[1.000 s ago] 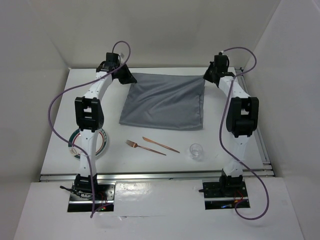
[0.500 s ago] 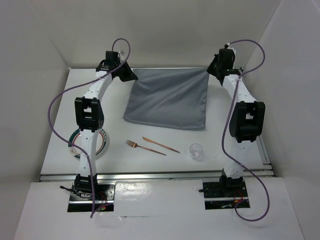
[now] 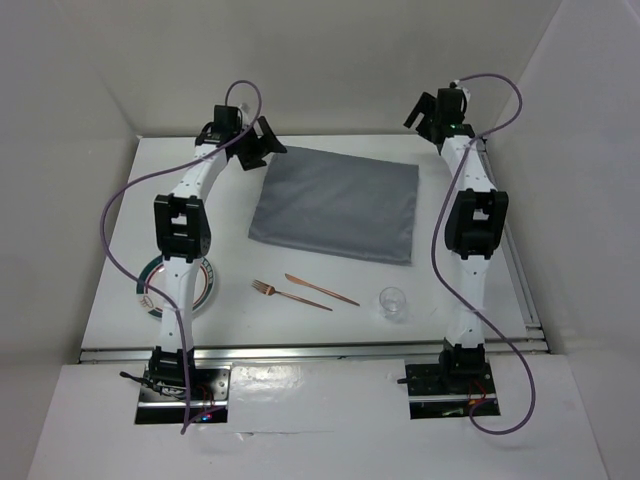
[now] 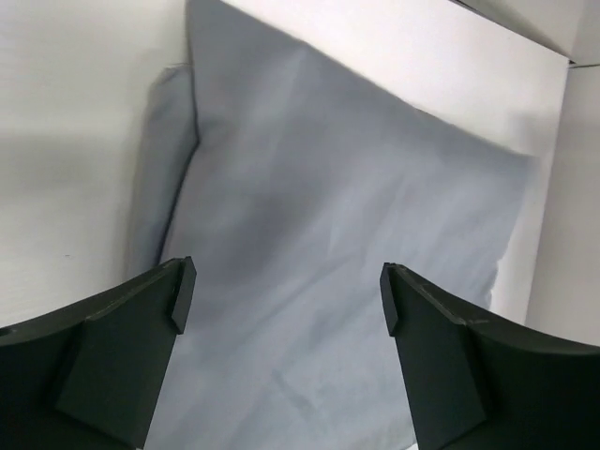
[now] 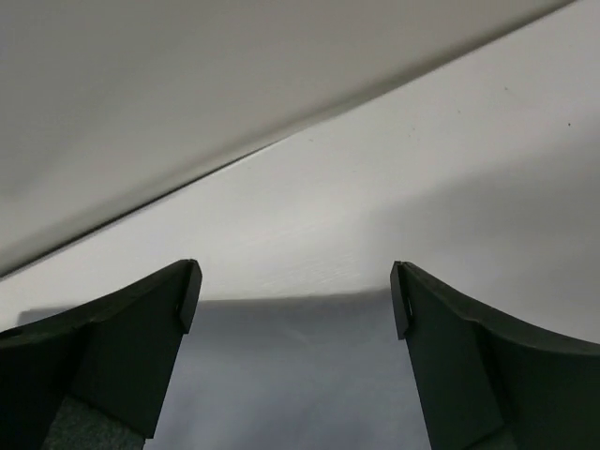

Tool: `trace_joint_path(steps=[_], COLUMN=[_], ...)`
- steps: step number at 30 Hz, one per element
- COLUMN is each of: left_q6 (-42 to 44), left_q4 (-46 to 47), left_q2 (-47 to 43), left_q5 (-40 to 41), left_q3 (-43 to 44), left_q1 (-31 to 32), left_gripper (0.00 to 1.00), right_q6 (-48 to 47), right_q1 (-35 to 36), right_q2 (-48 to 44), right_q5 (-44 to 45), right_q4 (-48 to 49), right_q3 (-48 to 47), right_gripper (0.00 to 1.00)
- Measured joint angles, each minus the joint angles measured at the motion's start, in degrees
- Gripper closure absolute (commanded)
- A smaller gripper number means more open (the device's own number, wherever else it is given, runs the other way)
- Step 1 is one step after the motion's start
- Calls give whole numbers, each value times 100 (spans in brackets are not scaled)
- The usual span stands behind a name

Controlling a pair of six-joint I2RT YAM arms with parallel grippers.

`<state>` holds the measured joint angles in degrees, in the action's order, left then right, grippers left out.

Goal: Set the dinner table for one person

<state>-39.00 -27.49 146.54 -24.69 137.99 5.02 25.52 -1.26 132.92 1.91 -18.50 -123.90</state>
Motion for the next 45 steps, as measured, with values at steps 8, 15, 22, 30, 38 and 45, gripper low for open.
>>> trace_joint_path(steps=[8,15,22,30,38,45], left_q6=[184,516,439,396,229,109], left_q4=[-398,-385,-535,-492,-278,-127], left_q2=[-1064,-3484,-3904,-3602,-3368,-3185], left_q5=[697,986,1086,1143,1207,1178], left_q3=[-826,-3510,-5628,-5877,-5925,-5912], left_q1=[-22,-50,-11,66,83,81], left_gripper=[14,21,5,6,30,76], right_q6=[31,267,785,1639,2109,2308], right_q1=[-105,-105,-188,-389,-389,-382], right_q2=[-260,-3121,-4959,-5058,-4929,-4918], right_q5=[96,-184,-1161,-2218,-2538,-2417], right_q4=[-693,-605,-522,-420,234,387], right_q3=[1016,4177,6518,8070,8360,8609], right_gripper=[11,25,25,18,19,28])
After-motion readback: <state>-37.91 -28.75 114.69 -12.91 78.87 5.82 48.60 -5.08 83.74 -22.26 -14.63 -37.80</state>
